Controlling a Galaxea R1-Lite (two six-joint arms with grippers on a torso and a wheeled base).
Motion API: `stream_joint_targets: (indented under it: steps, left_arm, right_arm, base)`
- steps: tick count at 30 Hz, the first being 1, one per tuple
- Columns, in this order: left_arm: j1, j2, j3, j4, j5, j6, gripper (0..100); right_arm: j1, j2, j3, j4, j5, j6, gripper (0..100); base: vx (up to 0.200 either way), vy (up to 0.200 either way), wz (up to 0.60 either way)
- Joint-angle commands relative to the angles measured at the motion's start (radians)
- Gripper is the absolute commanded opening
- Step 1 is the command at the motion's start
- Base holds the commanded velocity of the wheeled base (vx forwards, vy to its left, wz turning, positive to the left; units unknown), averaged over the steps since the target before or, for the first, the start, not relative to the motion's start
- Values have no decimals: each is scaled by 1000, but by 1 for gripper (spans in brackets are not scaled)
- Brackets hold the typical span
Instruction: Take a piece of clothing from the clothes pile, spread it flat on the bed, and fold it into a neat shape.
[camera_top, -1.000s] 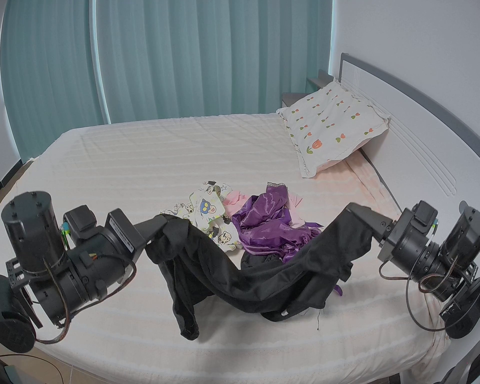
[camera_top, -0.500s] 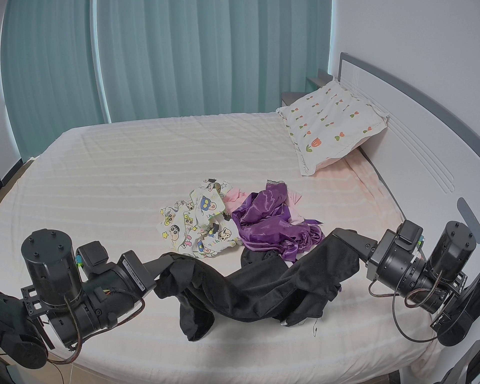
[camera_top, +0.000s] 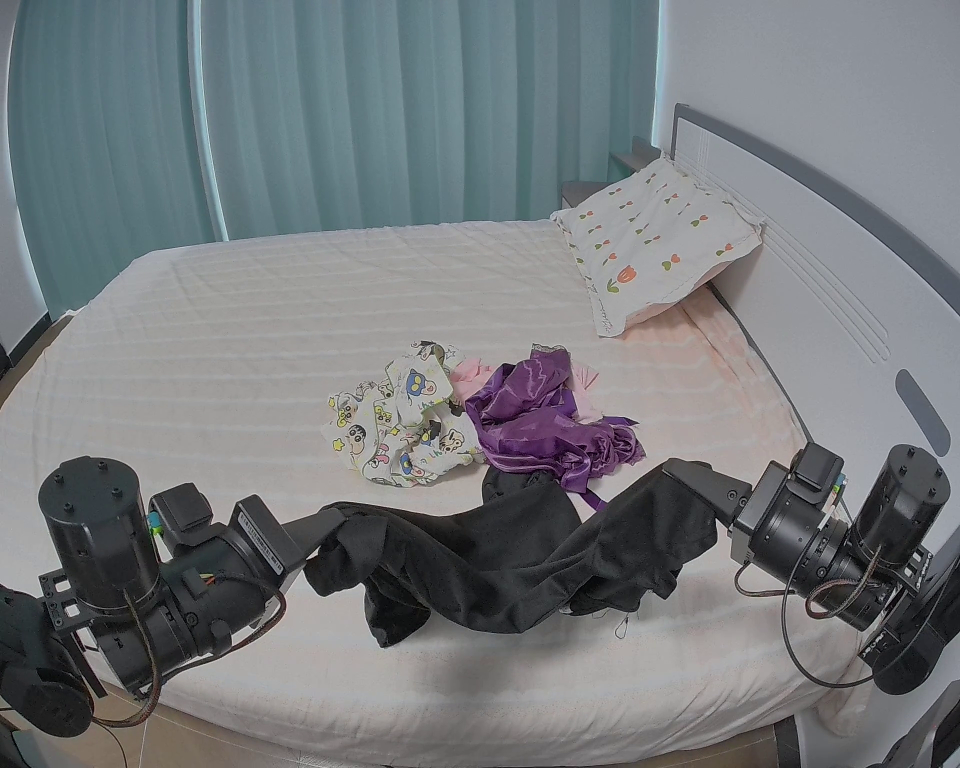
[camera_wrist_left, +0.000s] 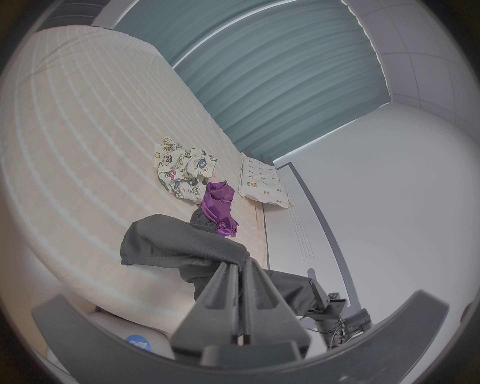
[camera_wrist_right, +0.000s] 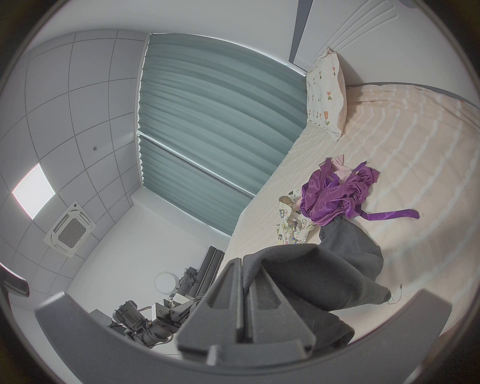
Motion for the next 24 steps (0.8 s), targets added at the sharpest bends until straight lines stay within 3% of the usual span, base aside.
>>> stream_joint_targets:
  steps: [1,8,24]
  left_arm:
    - [19,-16,-14,0,-12,-50,0]
    - [45,-42,-11,0,-80,-66,0]
    - [53,-41,-13,2,-81,-64,0]
  right_arm:
    - [0,5,0,-12,1,1,0]
    - [1,-5,-2,-10,1,0,0]
    - [1,-21,-5,-12,1,-3,0]
  base:
    - [0,0,0]
    - [0,143,0]
    - [0,200,0]
